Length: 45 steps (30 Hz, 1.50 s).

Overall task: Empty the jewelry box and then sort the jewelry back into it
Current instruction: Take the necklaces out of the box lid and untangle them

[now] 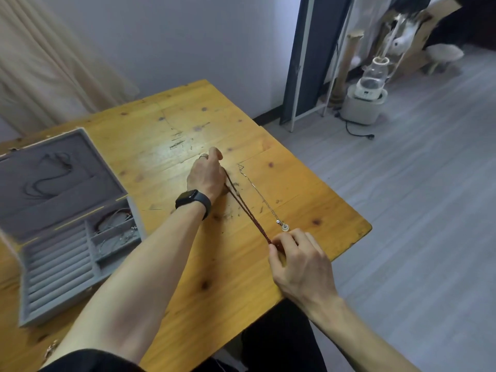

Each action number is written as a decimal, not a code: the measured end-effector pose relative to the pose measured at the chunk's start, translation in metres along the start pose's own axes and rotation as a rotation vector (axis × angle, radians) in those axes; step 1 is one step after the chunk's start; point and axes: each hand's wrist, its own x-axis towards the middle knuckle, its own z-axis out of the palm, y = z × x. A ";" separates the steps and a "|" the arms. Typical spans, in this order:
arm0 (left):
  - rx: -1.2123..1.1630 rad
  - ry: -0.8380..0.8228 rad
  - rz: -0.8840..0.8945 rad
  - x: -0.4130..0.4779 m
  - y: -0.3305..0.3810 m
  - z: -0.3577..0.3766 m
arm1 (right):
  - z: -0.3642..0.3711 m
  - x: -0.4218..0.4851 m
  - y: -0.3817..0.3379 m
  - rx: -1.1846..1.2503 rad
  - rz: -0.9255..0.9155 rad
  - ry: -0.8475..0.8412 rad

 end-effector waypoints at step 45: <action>0.058 0.332 -0.418 -0.066 -0.207 -0.200 | 0.097 0.198 -0.311 0.381 -0.223 -0.174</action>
